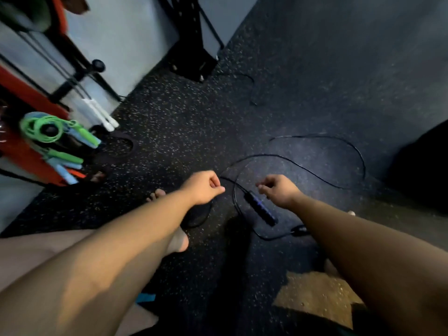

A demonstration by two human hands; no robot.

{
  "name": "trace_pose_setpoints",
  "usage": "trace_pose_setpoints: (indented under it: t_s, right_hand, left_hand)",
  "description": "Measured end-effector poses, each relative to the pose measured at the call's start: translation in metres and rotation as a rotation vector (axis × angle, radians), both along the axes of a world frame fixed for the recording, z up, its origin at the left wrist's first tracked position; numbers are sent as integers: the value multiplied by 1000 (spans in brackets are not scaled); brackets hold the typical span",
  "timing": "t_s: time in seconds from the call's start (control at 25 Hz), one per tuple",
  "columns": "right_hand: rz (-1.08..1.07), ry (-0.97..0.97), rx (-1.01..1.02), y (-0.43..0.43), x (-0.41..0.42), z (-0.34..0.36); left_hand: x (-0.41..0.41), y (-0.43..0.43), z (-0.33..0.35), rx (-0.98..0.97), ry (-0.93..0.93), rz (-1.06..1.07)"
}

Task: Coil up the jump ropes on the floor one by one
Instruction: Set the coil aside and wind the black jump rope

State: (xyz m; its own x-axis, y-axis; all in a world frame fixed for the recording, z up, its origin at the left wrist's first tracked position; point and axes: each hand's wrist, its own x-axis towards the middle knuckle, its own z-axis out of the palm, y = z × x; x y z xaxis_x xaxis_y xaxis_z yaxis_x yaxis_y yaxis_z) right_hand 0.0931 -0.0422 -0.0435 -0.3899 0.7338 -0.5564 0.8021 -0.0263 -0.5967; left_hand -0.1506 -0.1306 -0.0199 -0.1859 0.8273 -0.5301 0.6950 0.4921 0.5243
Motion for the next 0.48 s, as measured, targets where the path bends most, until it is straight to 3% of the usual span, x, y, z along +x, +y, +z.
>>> trace_pose_setpoints:
  t_s: [0.36,0.48]
  right_hand:
    - [45,-258,-202,-1,18,-126]
    - [123,-342,-165,-4,20,-153]
  left_hand:
    - [51,25,-111,-265,-83,24]
    - [59,23,-128,-343,-78,11]
